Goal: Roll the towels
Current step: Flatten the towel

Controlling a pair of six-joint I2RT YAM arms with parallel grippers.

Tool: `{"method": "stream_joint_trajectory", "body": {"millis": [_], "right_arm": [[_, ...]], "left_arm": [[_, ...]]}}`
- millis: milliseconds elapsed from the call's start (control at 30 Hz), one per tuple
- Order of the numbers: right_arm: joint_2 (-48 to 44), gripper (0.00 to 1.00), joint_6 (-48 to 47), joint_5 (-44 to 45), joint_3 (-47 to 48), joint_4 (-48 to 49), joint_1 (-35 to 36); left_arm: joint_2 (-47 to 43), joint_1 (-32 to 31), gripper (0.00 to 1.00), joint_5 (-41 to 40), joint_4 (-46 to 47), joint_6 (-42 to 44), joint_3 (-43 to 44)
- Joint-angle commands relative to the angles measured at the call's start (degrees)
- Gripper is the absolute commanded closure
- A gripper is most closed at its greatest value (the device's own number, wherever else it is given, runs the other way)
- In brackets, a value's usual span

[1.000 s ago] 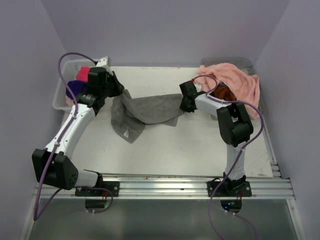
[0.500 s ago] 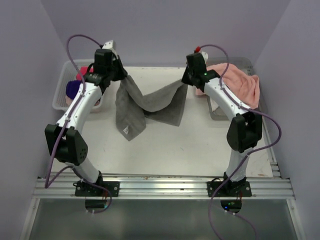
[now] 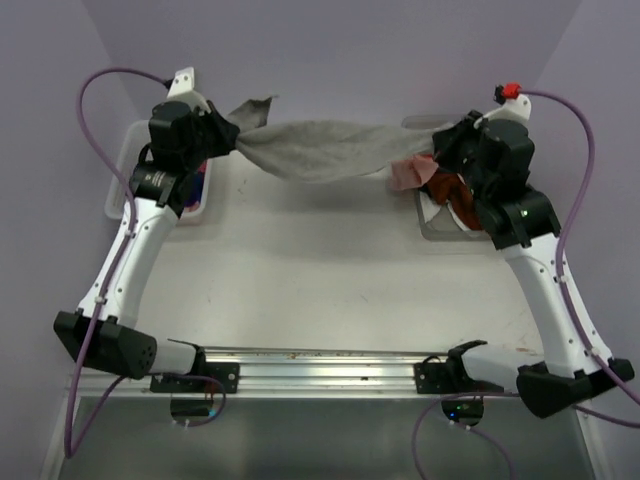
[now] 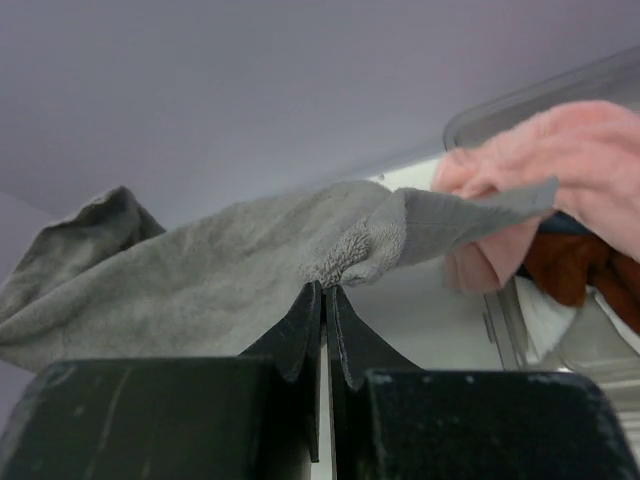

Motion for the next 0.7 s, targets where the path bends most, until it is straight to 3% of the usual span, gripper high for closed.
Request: {"method": "stream_joint_trajectory", "body": {"millis": [0,100,133,167,200,233,267,300,333,400,500,667], "right_arm": [[-5.37,1.0,-0.42,-1.05,-11.55,-4.23,0.2],[-12.66,1.0,2.02,-2.1,-23.33,-8.44,0.2],[-14.18,1.0,3.08,-2.71,-29.27,-9.34,0.2],[-15.67,1.0,4.22,-3.85,-32.46,-10.13,0.28],[-18.47,1.0,6.93,-4.3,-38.33,-11.62,0.2],[-19.46,1.0,8.35,-4.56,-41.0,-12.33,0.28],[-20.42,0.98,9.67,-4.3,-43.02,-13.55,0.28],[-21.13,0.76,10.9,-4.3,-44.61,-15.3,0.28],[-22.27,0.64,12.65,-4.04,-46.71,-15.84,0.28],[-22.72,0.41,13.37,-2.73,-47.17,-16.11,0.28],[-20.97,0.39,12.24,-0.88,-45.51,-15.24,0.28],[-15.09,0.43,10.39,-2.54,-44.45,-11.2,0.2]], "left_arm": [[-6.56,0.5,1.0,1.26,4.21,-1.55,-12.93],[-12.81,0.41,1.0,3.11,6.5,-5.5,-33.28],[-15.26,0.41,0.92,3.55,6.94,-7.51,-37.1],[-15.98,0.32,0.76,3.38,6.95,-8.49,-40.44],[-16.77,0.41,0.38,2.94,5.82,-10.24,-44.92],[-16.78,0.32,0.37,2.85,5.11,-10.6,-46.27],[-16.69,0.32,0.17,2.59,4.41,-10.87,-47.06],[-16.69,0.32,0.11,2.07,2.49,-11.05,-47.33],[-16.43,0.41,0.04,-0.2,1.42,-10.79,-46.38],[-16.08,0.32,0.04,-3.62,-1.91,-10.17,-43.31],[-13.89,0.41,0.1,-11.11,-6.82,-8.76,-39.7],[-8.52,0.41,0.43,-19.55,-11.5,-8.76,-35.12]]}}
